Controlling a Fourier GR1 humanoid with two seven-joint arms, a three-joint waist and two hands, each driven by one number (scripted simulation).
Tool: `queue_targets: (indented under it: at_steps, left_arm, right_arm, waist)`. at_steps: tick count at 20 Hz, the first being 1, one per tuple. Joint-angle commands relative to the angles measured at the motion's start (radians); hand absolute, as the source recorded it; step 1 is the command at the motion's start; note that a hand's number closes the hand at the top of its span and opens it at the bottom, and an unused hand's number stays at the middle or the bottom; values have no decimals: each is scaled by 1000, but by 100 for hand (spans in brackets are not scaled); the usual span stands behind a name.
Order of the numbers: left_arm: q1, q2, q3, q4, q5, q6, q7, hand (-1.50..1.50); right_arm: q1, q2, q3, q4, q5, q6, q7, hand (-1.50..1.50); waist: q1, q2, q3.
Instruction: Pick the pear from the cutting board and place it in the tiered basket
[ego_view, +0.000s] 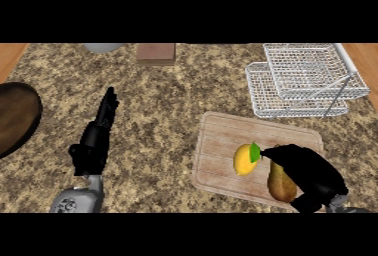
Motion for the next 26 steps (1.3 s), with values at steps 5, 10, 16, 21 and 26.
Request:
queue_targets:
  at_steps: [5,10,16,21,26]
  left_arm:
    - [9,-20,-46,-20,-17,31,13,0]
    - [-8,3,-2,10,10,-13,-6,0]
    - [-3,23,-3,-47,15,-22,36,0]
    - [-38,-5,-1,24,-12,14,9,0]
    - [19,-19,-21,15,-1,9,-19,0]
  right_arm:
    - [23,-19,72,44,144,-262,-93,150]
    - [-143,158,53,143,238,-29,253,150]
    - [-176,331,60,248,342,-7,519,150]
    - [-256,335,4,195,340,-12,584,150]
    - [-296,337,34,-12,357,94,703,150]
  waist:
    - [0,0,1]
    - [12,4,-1]
    - [11,1,0]
    - [2,2,0]
    - [0,-1,0]
